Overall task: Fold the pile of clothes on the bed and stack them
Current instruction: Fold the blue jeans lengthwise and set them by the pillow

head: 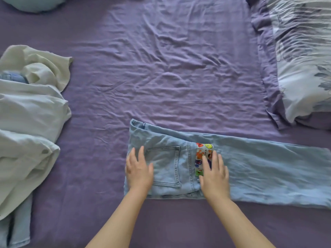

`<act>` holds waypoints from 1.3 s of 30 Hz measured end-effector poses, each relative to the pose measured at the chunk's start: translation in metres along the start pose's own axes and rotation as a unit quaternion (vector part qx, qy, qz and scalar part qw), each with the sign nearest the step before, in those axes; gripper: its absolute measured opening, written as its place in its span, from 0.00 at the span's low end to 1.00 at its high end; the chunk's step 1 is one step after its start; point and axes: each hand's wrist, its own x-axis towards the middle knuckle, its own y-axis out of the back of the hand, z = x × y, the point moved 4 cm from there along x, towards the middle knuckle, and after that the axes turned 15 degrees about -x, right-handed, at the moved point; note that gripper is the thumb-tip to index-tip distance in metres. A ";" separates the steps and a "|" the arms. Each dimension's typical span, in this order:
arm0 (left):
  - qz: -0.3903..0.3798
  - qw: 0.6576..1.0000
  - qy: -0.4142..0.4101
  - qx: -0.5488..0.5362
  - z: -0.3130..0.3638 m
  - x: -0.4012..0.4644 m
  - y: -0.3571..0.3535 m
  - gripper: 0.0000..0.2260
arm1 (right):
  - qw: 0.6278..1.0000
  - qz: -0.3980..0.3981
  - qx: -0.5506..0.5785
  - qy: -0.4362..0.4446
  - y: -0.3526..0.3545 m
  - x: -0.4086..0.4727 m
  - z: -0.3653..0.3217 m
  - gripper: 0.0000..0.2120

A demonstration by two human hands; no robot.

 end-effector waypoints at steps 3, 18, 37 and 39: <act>-0.034 0.988 0.124 -0.090 -0.031 0.013 0.012 0.37 | 0.990 0.097 0.027 0.099 0.007 -0.003 -0.034 0.33; -0.207 0.799 0.164 -0.541 0.005 -0.004 0.042 0.17 | 0.894 -0.044 0.440 0.074 0.066 -0.010 -0.100 0.27; -0.170 0.911 -0.169 -0.336 0.177 -0.081 -0.018 0.11 | 0.862 0.202 0.444 -0.137 0.104 -0.067 0.127 0.16; -0.149 0.930 -0.236 -0.240 0.191 -0.088 -0.036 0.15 | 0.857 0.207 0.446 -0.154 0.102 -0.073 0.160 0.15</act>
